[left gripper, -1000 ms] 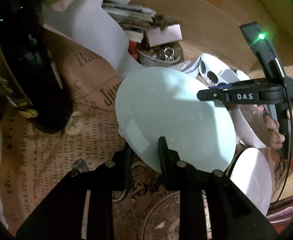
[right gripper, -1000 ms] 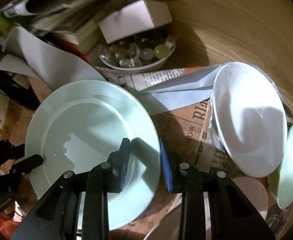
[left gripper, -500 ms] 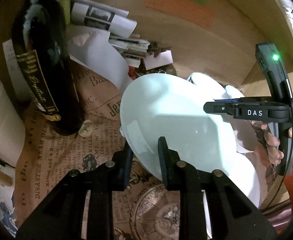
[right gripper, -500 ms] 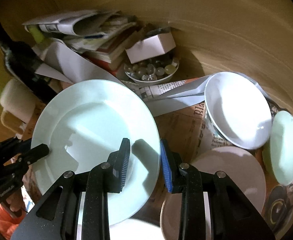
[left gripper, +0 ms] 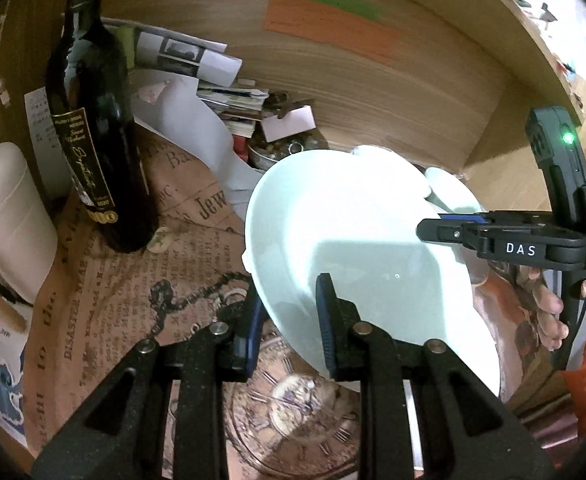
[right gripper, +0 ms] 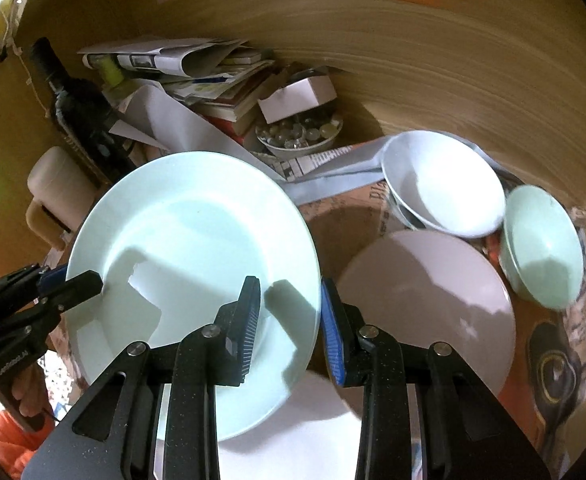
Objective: Organize plates and bowls
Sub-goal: 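Lift the mint green plate with both grippers toward the stacked plates, then lower the mint green plate onto the white plate and open both grippers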
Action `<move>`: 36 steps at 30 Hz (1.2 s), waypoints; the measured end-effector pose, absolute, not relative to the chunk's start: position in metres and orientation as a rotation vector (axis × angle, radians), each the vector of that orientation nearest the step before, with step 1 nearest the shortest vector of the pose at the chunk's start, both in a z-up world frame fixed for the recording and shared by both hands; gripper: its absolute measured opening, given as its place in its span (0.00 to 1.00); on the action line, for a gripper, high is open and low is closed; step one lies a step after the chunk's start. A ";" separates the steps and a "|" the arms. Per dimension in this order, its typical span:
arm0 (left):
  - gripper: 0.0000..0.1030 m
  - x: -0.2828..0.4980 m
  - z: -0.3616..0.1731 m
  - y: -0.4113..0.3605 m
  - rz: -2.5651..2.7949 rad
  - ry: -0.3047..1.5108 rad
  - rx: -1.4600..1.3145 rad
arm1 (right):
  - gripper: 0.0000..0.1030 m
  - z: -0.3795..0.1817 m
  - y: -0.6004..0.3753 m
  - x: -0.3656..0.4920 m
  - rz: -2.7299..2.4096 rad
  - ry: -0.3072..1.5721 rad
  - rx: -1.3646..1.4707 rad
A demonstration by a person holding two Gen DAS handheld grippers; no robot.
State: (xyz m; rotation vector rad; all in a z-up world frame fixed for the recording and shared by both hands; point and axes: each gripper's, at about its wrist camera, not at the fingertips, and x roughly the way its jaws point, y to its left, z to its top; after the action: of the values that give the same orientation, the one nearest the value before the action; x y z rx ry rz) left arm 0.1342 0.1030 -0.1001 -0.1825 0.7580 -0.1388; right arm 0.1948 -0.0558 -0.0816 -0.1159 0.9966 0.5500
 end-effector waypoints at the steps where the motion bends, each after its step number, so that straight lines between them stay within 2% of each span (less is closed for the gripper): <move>1: 0.23 0.133 -0.100 0.101 -0.140 0.756 -0.180 | 0.27 -0.082 -0.059 0.192 0.548 0.995 -0.108; 23: 0.23 0.089 -0.119 0.048 -0.175 0.784 -0.136 | 0.27 -0.090 -0.116 0.125 0.513 0.972 -0.037; 36: 0.23 0.074 -0.134 0.025 -0.189 0.808 -0.119 | 0.27 -0.113 -0.141 0.103 0.504 1.021 0.026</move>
State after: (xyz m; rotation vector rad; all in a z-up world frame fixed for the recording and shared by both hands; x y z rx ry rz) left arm 0.0741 0.0254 -0.1337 -0.1193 0.8080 -0.1885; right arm 0.1030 -0.1414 -0.1132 0.0257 1.0207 0.5036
